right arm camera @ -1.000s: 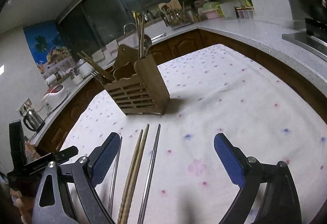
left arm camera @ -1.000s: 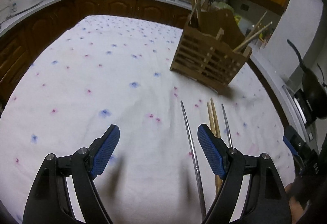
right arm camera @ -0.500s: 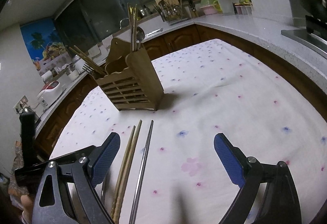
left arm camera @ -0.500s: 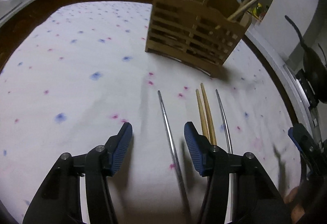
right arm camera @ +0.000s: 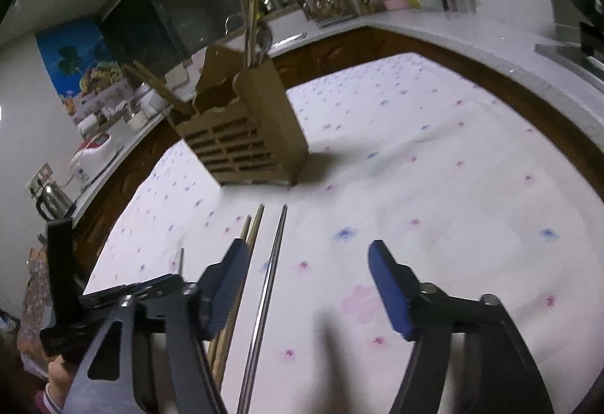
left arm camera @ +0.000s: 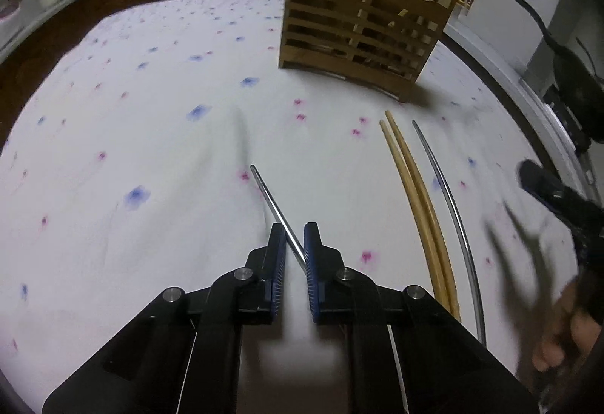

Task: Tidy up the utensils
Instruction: 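Grasp a metal chopstick with the left tool while the right tool grasps another metal chopstick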

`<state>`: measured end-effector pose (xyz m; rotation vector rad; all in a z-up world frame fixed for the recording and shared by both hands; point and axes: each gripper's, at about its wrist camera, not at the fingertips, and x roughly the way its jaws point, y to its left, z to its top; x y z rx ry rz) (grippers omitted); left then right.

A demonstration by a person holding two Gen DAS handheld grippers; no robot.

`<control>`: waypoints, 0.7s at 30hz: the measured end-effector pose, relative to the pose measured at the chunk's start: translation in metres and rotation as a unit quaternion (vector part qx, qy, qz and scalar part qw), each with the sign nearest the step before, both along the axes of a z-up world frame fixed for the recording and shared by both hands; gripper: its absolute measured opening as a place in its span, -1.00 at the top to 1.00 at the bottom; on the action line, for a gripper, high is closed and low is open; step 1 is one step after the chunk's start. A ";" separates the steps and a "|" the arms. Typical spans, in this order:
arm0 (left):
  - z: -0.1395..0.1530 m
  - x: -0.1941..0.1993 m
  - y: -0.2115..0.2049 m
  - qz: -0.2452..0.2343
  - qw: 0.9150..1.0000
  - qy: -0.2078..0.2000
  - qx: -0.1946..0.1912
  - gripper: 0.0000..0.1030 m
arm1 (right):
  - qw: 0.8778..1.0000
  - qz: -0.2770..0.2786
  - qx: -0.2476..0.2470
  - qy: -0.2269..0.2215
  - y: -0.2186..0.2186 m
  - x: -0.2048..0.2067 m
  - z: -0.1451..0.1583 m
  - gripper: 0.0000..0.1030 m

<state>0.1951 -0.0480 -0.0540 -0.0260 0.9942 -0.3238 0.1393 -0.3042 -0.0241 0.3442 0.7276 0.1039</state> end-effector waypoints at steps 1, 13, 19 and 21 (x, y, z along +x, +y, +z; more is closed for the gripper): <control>0.000 0.001 0.002 0.003 1.000 0.005 -0.006 0.79 | 1.000 0.006 -0.002 0.003 0.003 0.002 -0.002 -0.15; 0.001 0.029 -0.016 0.038 0.999 0.019 0.021 0.71 | 0.993 0.063 -0.072 0.073 0.047 0.076 -0.029 0.39; 0.000 0.030 -0.030 0.025 0.998 -0.011 0.060 0.80 | 0.988 0.061 -0.122 0.073 0.058 0.084 -0.032 0.62; 0.000 0.029 -0.028 0.020 0.998 -0.013 0.057 0.84 | 0.988 0.057 -0.126 0.074 0.055 0.084 -0.033 0.85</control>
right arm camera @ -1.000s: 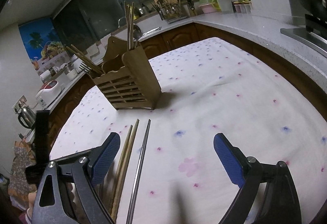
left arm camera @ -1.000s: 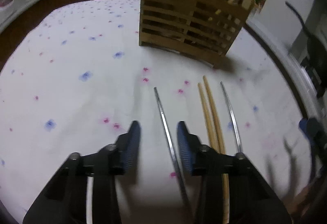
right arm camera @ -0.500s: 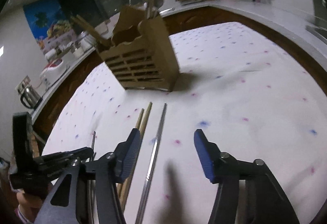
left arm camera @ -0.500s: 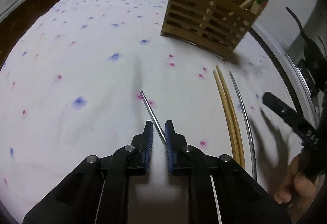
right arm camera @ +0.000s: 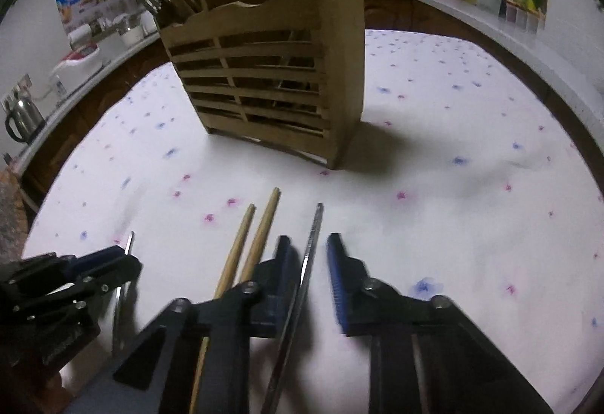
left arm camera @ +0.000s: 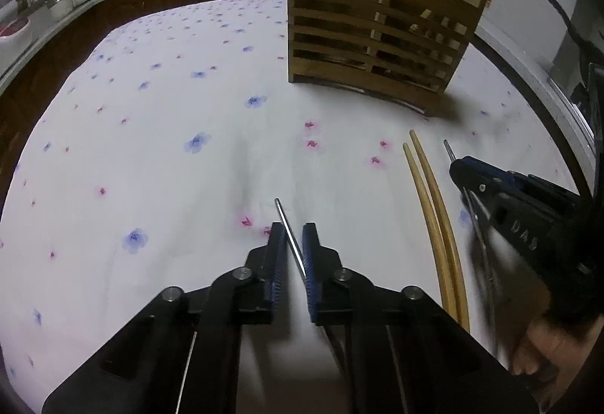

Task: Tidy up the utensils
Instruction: 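Grasp a metal chopstick with the left tool while the right tool grasps another metal chopstick, then lift both metal chopsticks upright and carry them over the caddy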

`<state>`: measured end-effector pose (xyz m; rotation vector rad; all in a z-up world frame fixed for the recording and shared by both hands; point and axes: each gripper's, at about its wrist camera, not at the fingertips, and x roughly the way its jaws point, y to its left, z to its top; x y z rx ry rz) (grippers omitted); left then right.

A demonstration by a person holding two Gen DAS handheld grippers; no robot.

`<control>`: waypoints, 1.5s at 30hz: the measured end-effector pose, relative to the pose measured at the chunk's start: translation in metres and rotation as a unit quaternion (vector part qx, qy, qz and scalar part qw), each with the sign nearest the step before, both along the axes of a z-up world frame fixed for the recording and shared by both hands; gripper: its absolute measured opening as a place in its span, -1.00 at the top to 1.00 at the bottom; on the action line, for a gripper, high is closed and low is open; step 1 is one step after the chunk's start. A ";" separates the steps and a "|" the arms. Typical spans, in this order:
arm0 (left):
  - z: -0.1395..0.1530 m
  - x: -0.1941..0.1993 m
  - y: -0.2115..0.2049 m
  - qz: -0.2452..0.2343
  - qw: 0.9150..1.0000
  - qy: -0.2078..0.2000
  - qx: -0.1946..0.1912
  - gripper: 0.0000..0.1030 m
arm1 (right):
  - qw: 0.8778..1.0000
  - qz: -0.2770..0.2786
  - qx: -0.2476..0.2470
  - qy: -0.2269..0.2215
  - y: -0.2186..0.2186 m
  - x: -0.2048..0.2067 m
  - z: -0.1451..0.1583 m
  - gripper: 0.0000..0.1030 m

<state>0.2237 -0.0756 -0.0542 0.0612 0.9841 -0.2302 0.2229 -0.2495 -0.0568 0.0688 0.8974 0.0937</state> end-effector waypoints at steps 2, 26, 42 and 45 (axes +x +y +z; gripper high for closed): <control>0.001 -0.001 0.005 -0.002 1.000 0.003 -0.012 0.87 | 1.000 -0.002 0.019 0.002 -0.007 -0.002 0.000 0.88; 0.125 -0.065 0.062 -0.002 0.982 -0.106 -0.154 0.92 | 0.979 0.011 0.126 -0.162 -0.029 -0.094 0.128 0.91; 0.154 -0.072 0.064 -0.002 0.977 -0.141 -0.160 0.92 | 0.971 0.005 0.128 -0.200 -0.038 -0.100 0.155 0.91; 0.157 -0.072 0.065 -0.001 0.976 -0.146 -0.160 0.92 | 0.971 0.005 0.128 -0.203 -0.039 -0.101 0.158 0.91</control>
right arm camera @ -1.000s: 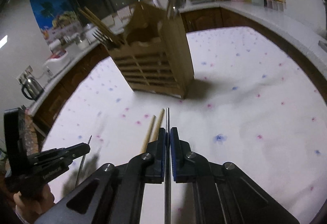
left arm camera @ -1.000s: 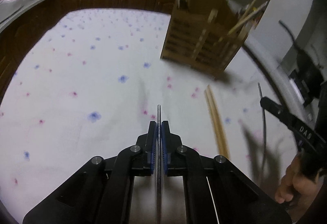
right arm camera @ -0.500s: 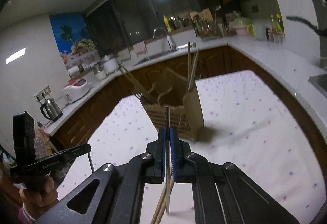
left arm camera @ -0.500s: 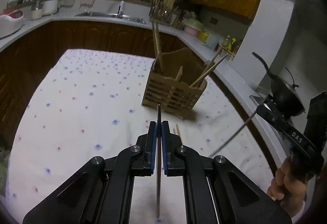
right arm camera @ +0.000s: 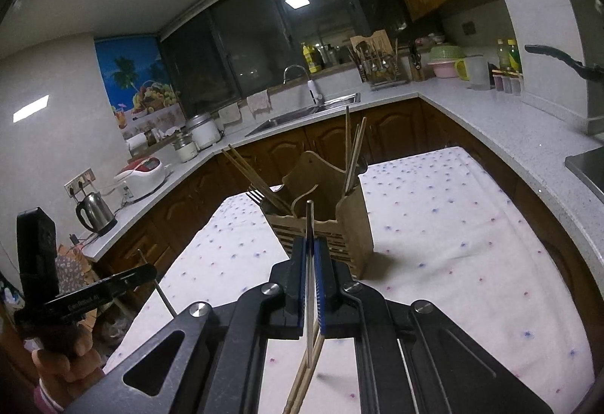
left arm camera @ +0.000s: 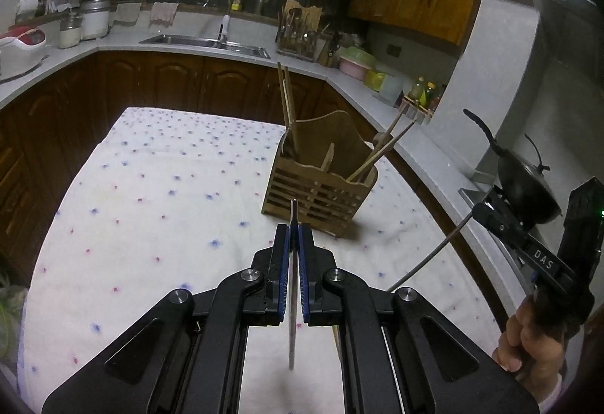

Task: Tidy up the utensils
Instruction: 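Lift both metal chopsticks upright and carry them over the caddy, then lower both metal chopsticks down into the wooden caddy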

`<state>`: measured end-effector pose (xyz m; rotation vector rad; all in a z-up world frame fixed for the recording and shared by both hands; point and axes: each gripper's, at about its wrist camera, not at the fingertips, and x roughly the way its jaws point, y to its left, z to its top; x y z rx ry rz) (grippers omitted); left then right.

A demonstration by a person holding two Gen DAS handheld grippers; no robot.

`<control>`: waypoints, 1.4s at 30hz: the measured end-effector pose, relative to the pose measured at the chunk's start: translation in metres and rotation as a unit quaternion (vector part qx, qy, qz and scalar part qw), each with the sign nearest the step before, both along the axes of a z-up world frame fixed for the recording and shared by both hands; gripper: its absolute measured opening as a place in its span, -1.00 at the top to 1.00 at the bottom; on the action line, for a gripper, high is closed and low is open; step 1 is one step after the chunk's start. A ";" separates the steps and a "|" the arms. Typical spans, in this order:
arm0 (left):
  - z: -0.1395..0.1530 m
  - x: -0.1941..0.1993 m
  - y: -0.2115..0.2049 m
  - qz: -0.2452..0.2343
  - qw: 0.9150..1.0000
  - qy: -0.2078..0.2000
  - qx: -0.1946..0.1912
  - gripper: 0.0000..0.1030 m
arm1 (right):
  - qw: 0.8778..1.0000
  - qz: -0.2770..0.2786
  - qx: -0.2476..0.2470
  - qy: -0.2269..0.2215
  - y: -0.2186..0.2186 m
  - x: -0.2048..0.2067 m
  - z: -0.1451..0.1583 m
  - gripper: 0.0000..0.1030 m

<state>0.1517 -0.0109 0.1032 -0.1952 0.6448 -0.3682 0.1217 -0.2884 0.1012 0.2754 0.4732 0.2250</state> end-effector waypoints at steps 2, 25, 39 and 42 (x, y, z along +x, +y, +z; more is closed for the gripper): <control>0.003 0.001 0.000 0.002 1.000 -0.004 -0.001 0.92 | 1.000 0.001 0.001 -0.002 -0.002 0.000 0.003 0.91; 0.034 0.019 -0.002 0.008 0.999 -0.044 -0.006 0.92 | 1.000 -0.008 0.003 -0.027 -0.008 0.008 0.022 0.91; 0.093 0.051 -0.004 0.019 0.993 -0.119 -0.019 0.92 | 0.995 -0.025 0.000 -0.096 -0.015 0.035 0.074 0.91; 0.108 0.062 -0.007 0.021 0.990 -0.139 -0.021 0.92 | 0.994 -0.028 -0.001 -0.108 -0.015 0.043 0.084 0.91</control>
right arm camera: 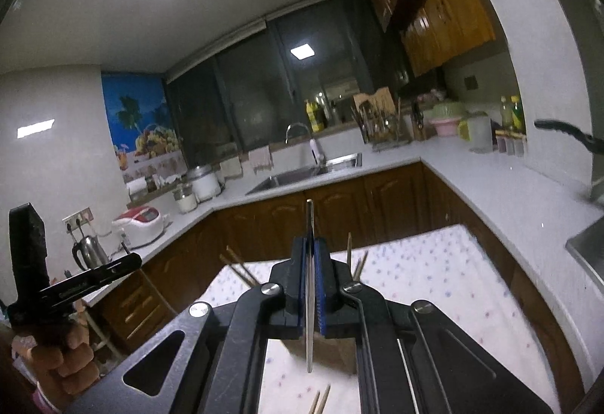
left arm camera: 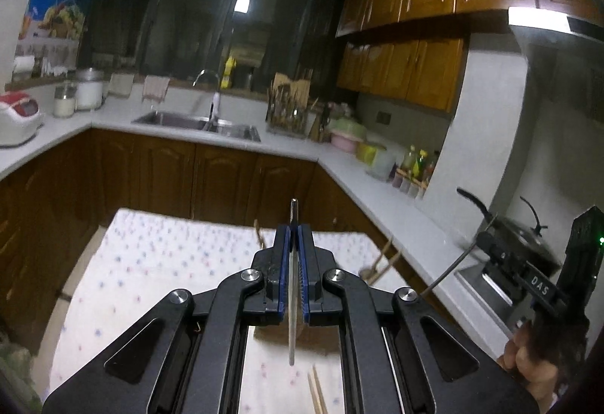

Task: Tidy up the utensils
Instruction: 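Lower both metal chopsticks down into the wooden caddy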

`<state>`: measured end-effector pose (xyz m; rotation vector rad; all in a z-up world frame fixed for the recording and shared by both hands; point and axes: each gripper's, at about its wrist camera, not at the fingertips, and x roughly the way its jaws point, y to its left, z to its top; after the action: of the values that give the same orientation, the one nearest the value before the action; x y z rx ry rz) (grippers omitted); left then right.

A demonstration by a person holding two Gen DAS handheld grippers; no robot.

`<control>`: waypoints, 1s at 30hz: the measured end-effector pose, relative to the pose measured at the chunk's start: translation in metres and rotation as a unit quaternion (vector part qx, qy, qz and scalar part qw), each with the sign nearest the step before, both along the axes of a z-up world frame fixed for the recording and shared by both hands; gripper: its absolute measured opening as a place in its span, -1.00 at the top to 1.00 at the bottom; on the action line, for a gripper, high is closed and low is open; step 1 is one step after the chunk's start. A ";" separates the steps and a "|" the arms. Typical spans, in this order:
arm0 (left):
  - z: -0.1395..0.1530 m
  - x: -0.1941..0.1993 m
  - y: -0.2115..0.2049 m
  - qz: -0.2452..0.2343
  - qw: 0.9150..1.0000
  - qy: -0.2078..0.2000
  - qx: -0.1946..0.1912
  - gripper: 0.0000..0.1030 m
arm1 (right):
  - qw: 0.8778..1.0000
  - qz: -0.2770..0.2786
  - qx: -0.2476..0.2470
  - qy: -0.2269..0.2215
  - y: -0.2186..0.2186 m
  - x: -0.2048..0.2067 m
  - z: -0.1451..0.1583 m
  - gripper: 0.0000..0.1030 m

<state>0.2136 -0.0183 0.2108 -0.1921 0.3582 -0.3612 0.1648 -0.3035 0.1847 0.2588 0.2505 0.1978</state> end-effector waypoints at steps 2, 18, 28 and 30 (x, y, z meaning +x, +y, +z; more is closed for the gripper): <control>0.008 0.009 -0.003 0.000 1.000 -0.011 -0.002 0.92 | 1.000 -0.001 -0.001 -0.007 0.001 0.007 0.006 0.91; -0.009 0.081 -0.029 0.030 0.999 0.000 -0.022 0.92 | 1.000 -0.022 -0.014 -0.010 0.001 0.053 -0.003 0.91; -0.050 0.093 -0.034 0.040 0.998 0.032 -0.026 0.92 | 0.999 -0.023 -0.028 0.009 0.006 0.064 -0.030 0.91; -0.056 0.094 -0.035 0.040 0.998 0.038 -0.022 0.92 | 0.999 -0.023 -0.026 0.015 0.005 0.065 -0.036 0.91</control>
<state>0.3078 -0.0530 0.1545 -0.2628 0.4159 -0.2835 0.2303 -0.2980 0.1486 0.2156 0.2790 0.1408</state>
